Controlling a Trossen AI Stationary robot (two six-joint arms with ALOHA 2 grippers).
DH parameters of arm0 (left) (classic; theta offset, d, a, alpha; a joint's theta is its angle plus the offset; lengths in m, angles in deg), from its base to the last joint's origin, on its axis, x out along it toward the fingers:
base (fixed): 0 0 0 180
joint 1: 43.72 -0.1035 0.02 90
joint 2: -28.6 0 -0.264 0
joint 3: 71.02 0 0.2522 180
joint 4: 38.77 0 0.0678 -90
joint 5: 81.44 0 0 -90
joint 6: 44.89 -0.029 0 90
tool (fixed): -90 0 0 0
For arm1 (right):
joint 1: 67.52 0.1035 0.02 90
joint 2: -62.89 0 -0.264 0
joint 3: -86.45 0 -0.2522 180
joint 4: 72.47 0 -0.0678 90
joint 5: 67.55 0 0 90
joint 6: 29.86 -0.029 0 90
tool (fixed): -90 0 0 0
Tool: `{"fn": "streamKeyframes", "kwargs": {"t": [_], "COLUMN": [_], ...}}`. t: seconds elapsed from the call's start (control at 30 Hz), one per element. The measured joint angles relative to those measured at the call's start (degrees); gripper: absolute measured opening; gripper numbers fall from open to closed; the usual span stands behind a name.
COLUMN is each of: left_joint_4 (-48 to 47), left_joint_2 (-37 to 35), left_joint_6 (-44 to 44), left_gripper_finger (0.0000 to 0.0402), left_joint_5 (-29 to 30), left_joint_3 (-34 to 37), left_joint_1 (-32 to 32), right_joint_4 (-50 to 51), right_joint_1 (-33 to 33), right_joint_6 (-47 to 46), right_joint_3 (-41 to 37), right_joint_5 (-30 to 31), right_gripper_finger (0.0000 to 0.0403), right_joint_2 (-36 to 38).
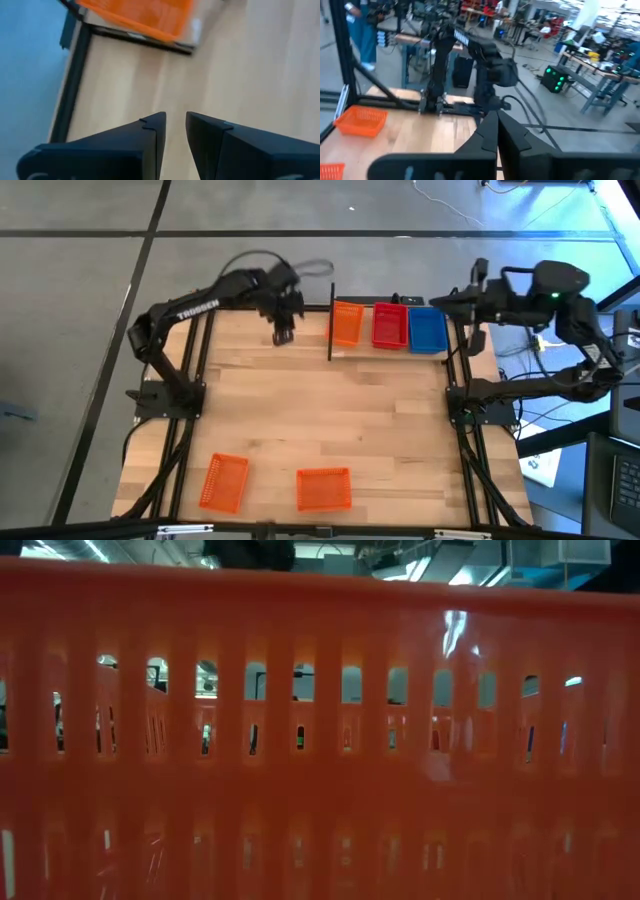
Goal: Stack baskets on shelf by color
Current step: Stack the right orange basket on top of the orange basket on the shelf
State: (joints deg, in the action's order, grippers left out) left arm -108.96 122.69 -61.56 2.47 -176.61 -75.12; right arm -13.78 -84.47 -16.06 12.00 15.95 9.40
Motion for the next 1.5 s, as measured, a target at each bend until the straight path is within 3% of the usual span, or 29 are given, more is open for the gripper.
{"fn": "streamKeyframes", "kwargs": {"t": [0.17,0.27,0.53,0.8,1.23,1.5], "left_joint_4": [11.37,15.59,33.95,47.18,51.52,58.57], "left_joint_2": [-0.02,-0.02,0.04,1.58,11.69,13.62], "left_joint_6": [-1.91,-1.84,3.53,4.68,5.77,5.62], "left_gripper_finger": [0.0067,0.0067,0.0066,0.0066,0.0066,0.0066], "left_joint_5": [-10.72,-12.98,-22.65,-21.76,-21.79,-21.77], "left_joint_3": [6.40,10.42,21.94,25.45,25.54,25.53], "left_joint_1": [-10.22,-14.48,-15.03,-10.16,-8.75,-5.60], "right_joint_4": [-0.02,-0.02,-0.49,-0.57,-4.06,-4.00], "right_joint_1": [0.00,0.00,-0.02,-0.02,-0.01,-0.01], "right_joint_6": [-1.83,-1.90,-4.80,-4.77,-4.78,-4.77], "right_joint_3": [0.00,0.00,-0.07,-0.07,-0.07,-0.07], "right_joint_5": [4.10,7.26,13.60,13.56,13.47,13.45], "right_gripper_finger": [0.0000,0.0000,0.0000,0.0000,0.0000,0.0000], "right_joint_2": [0.86,0.36,-2.61,-5.37,-5.91,-5.90]}}
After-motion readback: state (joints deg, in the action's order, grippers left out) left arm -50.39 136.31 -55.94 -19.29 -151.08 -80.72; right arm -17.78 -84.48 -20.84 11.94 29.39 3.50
